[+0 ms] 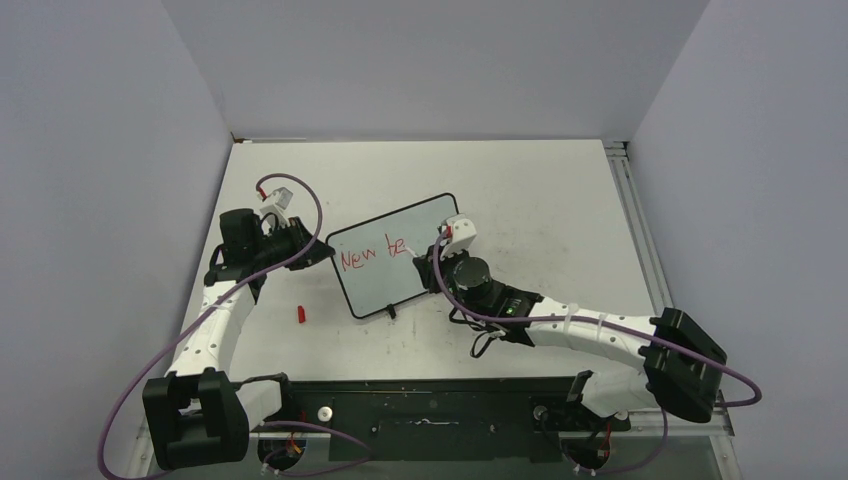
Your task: Write a sentence on the whiteboard
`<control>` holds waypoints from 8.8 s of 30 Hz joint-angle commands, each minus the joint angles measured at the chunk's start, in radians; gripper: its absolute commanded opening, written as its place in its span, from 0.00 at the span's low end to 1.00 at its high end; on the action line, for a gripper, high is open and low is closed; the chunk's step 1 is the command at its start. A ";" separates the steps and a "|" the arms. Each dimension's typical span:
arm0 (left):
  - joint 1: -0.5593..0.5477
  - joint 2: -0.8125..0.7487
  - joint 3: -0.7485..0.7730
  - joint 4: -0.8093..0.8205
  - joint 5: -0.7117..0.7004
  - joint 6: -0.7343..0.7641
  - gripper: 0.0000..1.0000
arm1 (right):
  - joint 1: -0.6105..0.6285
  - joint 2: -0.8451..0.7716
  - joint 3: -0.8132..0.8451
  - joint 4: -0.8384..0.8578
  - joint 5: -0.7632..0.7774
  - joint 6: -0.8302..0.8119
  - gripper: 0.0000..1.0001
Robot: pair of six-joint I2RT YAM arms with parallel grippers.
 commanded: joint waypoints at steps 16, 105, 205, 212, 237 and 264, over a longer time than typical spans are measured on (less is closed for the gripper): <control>-0.008 -0.017 0.026 -0.005 -0.024 0.020 0.10 | -0.086 0.018 0.068 -0.014 -0.078 -0.043 0.05; -0.010 -0.019 0.025 -0.003 -0.014 0.017 0.09 | -0.087 0.093 0.058 0.052 0.004 -0.028 0.05; -0.015 -0.024 0.025 -0.009 -0.027 0.019 0.09 | -0.169 -0.049 0.016 -0.038 -0.109 -0.028 0.05; -0.015 -0.017 0.025 -0.008 -0.024 0.019 0.09 | -0.174 0.000 0.032 0.003 -0.154 -0.014 0.05; -0.016 -0.004 0.025 -0.002 -0.011 0.013 0.09 | -0.174 0.083 0.066 0.049 -0.175 0.002 0.05; -0.016 -0.005 0.026 -0.002 -0.015 0.014 0.09 | -0.171 0.066 0.042 -0.001 -0.093 0.018 0.05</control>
